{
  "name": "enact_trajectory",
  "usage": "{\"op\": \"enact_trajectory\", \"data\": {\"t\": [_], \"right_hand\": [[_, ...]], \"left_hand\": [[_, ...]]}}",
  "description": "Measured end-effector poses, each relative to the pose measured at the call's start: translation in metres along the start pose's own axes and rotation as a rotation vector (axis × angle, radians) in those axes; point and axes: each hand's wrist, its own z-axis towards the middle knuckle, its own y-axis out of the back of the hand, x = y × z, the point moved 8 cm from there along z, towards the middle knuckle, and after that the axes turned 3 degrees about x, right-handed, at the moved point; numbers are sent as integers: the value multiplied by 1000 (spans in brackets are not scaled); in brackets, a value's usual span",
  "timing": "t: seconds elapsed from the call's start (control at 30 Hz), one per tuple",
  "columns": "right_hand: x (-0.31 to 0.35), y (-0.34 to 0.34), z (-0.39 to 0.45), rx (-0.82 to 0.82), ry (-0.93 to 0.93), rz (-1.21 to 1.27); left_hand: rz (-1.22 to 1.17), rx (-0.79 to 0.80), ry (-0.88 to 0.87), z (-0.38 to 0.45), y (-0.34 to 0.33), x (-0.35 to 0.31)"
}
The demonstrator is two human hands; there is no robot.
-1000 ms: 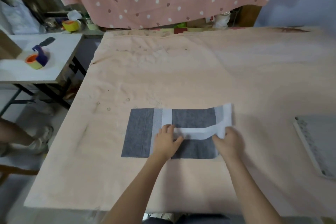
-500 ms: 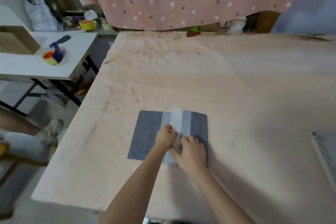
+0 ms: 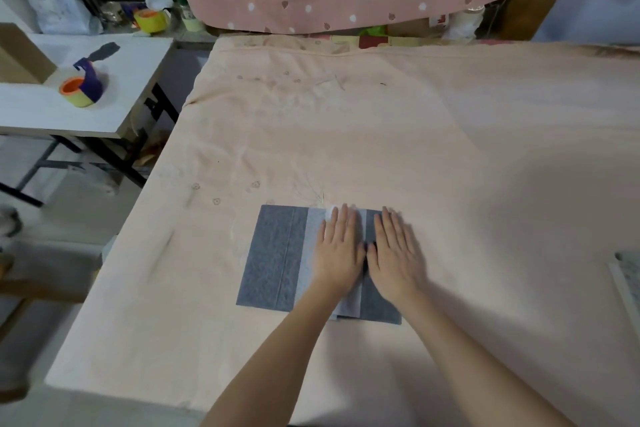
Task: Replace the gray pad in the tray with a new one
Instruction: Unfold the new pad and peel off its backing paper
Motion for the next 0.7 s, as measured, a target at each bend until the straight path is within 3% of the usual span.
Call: {"op": "enact_trajectory", "data": {"t": [0.07, 0.17, 0.33, 0.7], "right_hand": [[-5, -8, 6, 43, -8, -49], [-9, -20, 10, 67, 21, -88], [-5, -29, 8, 57, 74, -114], [-6, -33, 8, 53, 77, -121]], "left_hand": [[-1, 128, -9, 6, -22, -1], [15, 173, 32, 1, -37, 8], [82, 85, -2, -14, -35, 11], [92, 109, 7, -16, -26, 10]]}}
